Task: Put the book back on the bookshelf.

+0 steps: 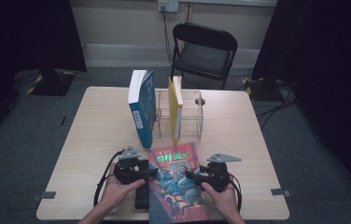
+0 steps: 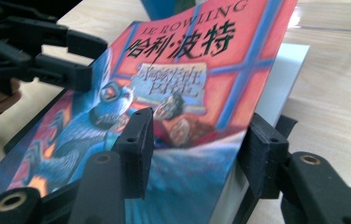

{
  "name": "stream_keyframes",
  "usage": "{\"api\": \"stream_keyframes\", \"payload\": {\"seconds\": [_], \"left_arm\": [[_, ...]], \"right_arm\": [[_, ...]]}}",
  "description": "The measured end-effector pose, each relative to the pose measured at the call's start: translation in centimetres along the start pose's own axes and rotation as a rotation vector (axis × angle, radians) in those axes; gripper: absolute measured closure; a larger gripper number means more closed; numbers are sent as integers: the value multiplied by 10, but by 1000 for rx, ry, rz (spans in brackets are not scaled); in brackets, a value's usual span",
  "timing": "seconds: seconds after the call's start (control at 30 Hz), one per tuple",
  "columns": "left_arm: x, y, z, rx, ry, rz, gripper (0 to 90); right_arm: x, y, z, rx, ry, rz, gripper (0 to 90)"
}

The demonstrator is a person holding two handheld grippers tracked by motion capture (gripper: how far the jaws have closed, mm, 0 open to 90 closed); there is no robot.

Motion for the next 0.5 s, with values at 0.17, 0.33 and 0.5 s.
{"api": "stream_keyframes", "payload": {"seconds": [0.17,0.33,0.5], "left_arm": [[-1,-1,0,16,1,-4,391],[-2,-1,0,17,5,-6,376],[-2,-1,0,13,6,3,365]], "right_arm": [[2,5,2,-11,18,-41,465],[-2,4,0,-24,21,-72,502],[-23,7,-8,21,45,-110,516]]}}
Point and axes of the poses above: each handheld gripper's, and its own axes: x roughly backward along the jaws, z roughly out of its underside, y roughly to its left, the point moved 4 cm from there along -x, roughly forward along the jaws, and after that the axes turned 12 degrees about -y, right-handed, at the moved point
